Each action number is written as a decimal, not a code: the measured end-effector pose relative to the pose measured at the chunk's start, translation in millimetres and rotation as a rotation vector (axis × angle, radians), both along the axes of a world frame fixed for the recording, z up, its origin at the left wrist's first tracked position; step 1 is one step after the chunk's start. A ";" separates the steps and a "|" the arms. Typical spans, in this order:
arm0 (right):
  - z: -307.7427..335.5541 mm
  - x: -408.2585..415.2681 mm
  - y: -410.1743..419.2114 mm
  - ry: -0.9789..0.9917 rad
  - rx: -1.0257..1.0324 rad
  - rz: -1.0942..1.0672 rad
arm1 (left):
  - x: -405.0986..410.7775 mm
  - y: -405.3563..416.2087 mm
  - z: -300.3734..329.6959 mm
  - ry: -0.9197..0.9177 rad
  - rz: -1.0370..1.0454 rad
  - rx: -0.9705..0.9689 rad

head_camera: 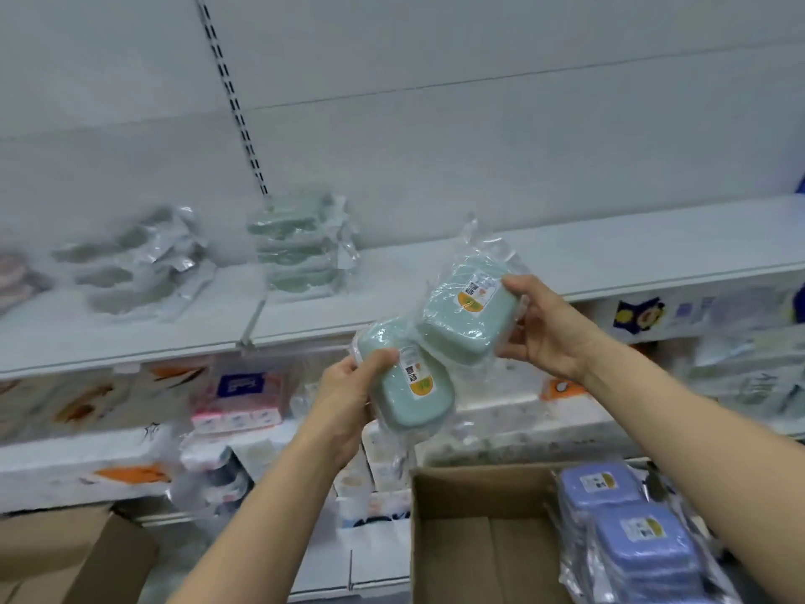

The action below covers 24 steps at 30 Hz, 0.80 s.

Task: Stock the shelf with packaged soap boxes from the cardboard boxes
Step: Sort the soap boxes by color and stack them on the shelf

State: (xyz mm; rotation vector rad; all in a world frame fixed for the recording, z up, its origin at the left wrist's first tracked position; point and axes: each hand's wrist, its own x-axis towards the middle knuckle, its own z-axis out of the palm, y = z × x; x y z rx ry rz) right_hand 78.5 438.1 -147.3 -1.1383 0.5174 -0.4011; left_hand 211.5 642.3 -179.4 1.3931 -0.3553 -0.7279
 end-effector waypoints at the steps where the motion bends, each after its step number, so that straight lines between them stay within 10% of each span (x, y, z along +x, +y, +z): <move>1: 8.2 7.8 2.5 -0.034 0.017 -0.007 | 6.3 3.7 8.4 -0.014 0.017 -0.011; 24: 135.2 337.2 5.2 -0.107 0.006 -0.220 | 257.7 56.2 123.5 -0.072 0.290 -0.300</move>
